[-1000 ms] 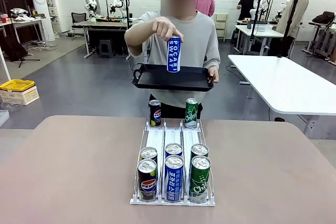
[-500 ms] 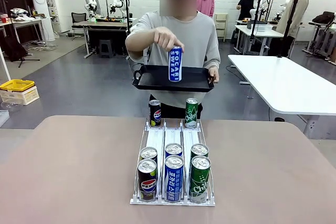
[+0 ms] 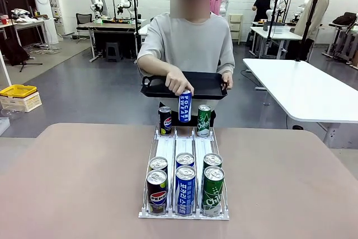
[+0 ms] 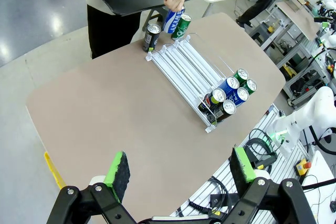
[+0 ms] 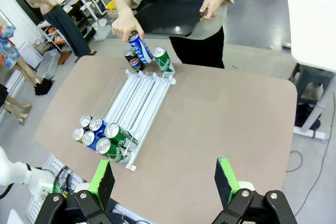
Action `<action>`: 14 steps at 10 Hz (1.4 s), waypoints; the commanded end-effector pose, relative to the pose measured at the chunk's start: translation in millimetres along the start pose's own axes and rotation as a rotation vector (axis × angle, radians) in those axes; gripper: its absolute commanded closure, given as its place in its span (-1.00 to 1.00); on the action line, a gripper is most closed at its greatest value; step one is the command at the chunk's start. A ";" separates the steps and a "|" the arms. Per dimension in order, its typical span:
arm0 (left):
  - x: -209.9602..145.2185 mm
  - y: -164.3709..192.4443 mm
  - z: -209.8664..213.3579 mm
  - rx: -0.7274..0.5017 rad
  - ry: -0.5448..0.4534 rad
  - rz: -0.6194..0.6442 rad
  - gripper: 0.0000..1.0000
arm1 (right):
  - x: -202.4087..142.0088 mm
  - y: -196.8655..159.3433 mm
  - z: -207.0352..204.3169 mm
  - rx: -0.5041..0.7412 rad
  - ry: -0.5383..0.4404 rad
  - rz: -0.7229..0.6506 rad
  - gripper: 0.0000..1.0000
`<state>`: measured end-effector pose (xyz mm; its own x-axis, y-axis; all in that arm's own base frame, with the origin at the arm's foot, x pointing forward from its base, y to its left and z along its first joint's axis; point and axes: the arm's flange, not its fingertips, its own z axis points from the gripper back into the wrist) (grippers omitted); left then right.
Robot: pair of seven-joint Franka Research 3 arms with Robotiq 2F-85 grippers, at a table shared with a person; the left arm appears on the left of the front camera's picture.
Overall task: Retrieve and hand over the desired beverage to the person.
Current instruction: Pick up a can of the same type that the person held from the Automatic Can Dispenser.
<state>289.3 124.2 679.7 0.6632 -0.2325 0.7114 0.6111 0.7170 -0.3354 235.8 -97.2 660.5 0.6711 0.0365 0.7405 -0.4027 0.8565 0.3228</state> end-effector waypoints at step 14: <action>0.6 0.7 0.9 -0.009 -0.008 -0.020 -1.00 | 1.0 0.7 -1.4 0.025 0.000 0.007 -1.00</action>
<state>289.3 124.2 679.7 0.6632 -0.2324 0.7114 0.6111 0.7170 -0.3354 235.8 -97.2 660.5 0.6711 0.0365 0.7405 -0.4027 0.8565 0.3227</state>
